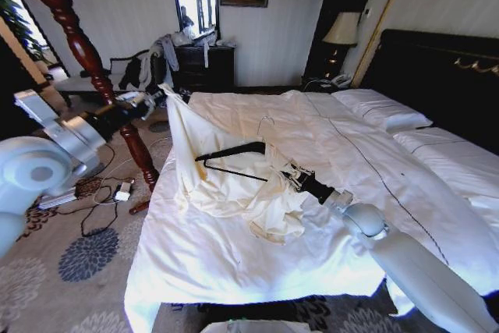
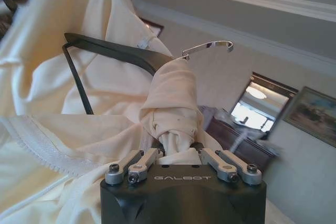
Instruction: Pick up the clothes from the bed and hang them on the clothes hanger.
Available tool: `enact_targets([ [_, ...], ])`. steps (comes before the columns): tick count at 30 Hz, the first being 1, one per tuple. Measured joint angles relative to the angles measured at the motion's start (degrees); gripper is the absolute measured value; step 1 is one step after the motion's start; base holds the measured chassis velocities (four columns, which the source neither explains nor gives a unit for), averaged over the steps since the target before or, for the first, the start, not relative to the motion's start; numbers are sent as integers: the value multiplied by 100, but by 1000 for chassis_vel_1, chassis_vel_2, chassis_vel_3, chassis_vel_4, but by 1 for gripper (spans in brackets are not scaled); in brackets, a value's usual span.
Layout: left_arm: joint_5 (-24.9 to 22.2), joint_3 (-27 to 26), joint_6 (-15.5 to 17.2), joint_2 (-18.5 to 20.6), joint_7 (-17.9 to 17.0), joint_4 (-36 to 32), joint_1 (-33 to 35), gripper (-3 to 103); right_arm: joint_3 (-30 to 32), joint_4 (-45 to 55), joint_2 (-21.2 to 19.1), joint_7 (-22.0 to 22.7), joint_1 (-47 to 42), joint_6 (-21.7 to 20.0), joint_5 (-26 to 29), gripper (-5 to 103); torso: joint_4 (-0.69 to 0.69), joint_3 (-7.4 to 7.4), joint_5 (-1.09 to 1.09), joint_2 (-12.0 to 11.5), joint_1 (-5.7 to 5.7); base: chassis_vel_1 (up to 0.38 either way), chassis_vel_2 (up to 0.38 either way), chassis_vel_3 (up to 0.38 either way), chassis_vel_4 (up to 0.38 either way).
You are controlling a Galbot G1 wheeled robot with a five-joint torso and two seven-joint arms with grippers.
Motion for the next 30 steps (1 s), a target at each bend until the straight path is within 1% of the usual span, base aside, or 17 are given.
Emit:
enact_targets([
  [2,12,116,19,-63,-46,-255,43,0,12,-4,-12,168,-36,-70,-136,20,0,0,0,0,0,0,0,0,0],
  [4,15,146,23,-70,-53,-301,51,0,13,-3,-13,201,-41,-81,-149,20,1,0,0,0,0,0,0,0,0],
  [6,99,384,85,-116,-76,-626,172,0,-35,29,14,377,-37,-119,-94,20,-1,0,1,0,0,0,0,0,0],
  [7,99,384,85,-116,-76,-626,172,0,-35,29,14,377,-37,-119,-94,20,-1,0,1,0,0,0,0,0,0],
  [10,333,652,168,-177,-74,-846,344,0,-154,141,91,415,42,-91,310,20,1,0,1,0,0,0,0,0,0],
  [12,643,974,243,-239,-72,-958,472,0,-224,302,147,422,140,-47,662,20,3,0,0,0,0,0,0,0,0],
  [13,643,974,243,-239,-72,-958,472,0,-224,302,147,422,140,-47,662,20,3,0,0,0,0,0,0,0,0],
  [16,953,1349,279,-276,-69,-972,492,0,-232,467,159,435,244,3,894,20,0,0,0,0,0,0,0,0,0],
  [20,1143,1565,297,-278,-59,-943,468,0,-224,563,168,498,326,53,1019,20,1,0,-1,0,0,0,0,0,0],
  [24,1222,1652,304,-258,-36,-901,415,0,-215,566,183,516,392,111,1026,20,1,0,0,0,0,0,0,0,0],
  [28,1238,1669,305,-228,23,-844,250,0,-231,478,185,436,400,228,839,20,1,0,-1,0,0,0,0,0,0],
  [29,1215,1663,305,-223,27,-837,208,0,-267,442,189,406,377,276,720,20,0,0,-1,0,0,0,0,0,0],
  [30,1170,1644,305,-207,30,-827,143,0,-368,364,227,348,331,369,429,20,0,0,0,0,0,0,0,0,0],
])
